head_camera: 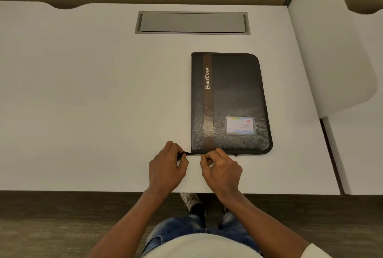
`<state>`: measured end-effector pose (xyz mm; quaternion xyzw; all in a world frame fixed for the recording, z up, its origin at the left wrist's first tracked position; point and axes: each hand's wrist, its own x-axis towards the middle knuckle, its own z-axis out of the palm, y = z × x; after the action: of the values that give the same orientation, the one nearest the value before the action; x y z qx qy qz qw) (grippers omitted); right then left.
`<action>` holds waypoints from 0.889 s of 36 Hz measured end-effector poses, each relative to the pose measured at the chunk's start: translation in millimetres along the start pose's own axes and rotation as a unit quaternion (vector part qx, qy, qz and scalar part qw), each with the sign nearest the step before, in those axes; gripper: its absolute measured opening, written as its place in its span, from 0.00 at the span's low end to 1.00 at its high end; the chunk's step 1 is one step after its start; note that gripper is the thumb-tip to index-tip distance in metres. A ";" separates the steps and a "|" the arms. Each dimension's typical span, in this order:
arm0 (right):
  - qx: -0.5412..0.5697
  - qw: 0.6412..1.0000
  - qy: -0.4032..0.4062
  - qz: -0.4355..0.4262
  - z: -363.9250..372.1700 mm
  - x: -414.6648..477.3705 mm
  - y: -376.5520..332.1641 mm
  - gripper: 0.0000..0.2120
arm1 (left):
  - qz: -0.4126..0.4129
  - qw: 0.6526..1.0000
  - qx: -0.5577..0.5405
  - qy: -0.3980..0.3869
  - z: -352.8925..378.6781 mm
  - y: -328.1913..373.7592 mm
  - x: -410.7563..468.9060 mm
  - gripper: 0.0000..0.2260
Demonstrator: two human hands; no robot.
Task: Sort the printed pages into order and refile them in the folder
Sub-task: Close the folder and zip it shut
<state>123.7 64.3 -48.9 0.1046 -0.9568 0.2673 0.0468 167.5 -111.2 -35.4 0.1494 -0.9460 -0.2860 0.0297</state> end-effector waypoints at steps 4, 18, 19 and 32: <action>0.003 1.000 -0.003 0.003 0.9 -0.7 1.2 0.08 | 0.020 0.999 0.035 -0.017 0.0 4.3 5.3 0.07; 0.012 0.999 0.014 0.032 -7.6 2.3 7.3 0.10 | 0.077 0.984 0.162 0.000 14.1 13.5 18.9 0.10; 0.012 0.999 0.016 0.042 -8.4 3.0 9.0 0.10 | 0.075 0.983 0.168 -0.005 13.4 14.5 19.2 0.10; 0.034 0.992 0.054 0.106 -20.4 -1.2 32.2 0.12 | 0.103 0.974 0.200 -0.016 4.8 33.7 25.7 0.27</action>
<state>118.3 102.1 -47.9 -0.0103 -0.9490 0.3081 0.0665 133.4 -89.7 -21.6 0.0494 -0.9948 -0.0882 0.0135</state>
